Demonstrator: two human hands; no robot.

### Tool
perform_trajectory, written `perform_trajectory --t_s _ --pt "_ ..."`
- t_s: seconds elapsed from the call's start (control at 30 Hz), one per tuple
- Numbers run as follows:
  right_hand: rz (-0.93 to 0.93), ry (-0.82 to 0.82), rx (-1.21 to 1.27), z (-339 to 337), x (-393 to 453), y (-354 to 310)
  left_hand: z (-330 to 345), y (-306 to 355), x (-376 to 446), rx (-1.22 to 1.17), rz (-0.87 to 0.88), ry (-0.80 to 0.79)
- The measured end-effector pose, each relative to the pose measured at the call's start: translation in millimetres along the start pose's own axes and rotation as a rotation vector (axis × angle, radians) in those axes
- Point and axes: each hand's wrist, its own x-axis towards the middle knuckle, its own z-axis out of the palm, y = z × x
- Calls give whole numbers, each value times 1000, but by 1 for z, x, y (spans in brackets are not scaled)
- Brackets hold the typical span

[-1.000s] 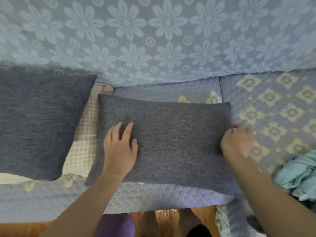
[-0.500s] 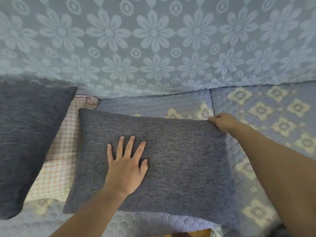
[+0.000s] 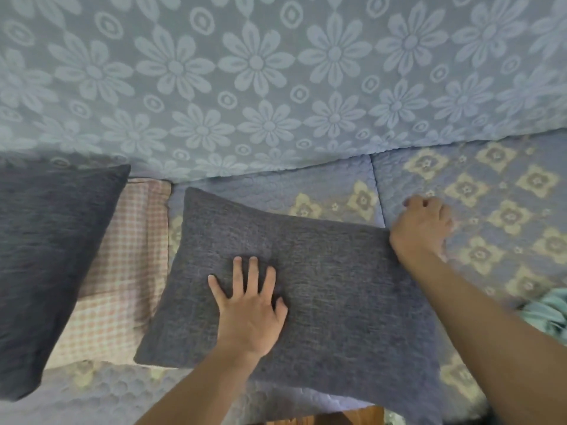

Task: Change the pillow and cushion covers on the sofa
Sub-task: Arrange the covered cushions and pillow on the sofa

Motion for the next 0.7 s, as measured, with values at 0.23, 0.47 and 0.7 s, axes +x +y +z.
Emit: perform_trajectory --t_s 0.23,0.47,0.7 --pt "-793 -463 -196 10 -135 2 -3 -23 -2 -24 78 -30" --pt "-400 -344 -30 -25 -125 -34 -12 -26 9 -64 19 -146" --pt "388 -565 -66 41 -126 135 -15 -51 3 -79 71 -199"
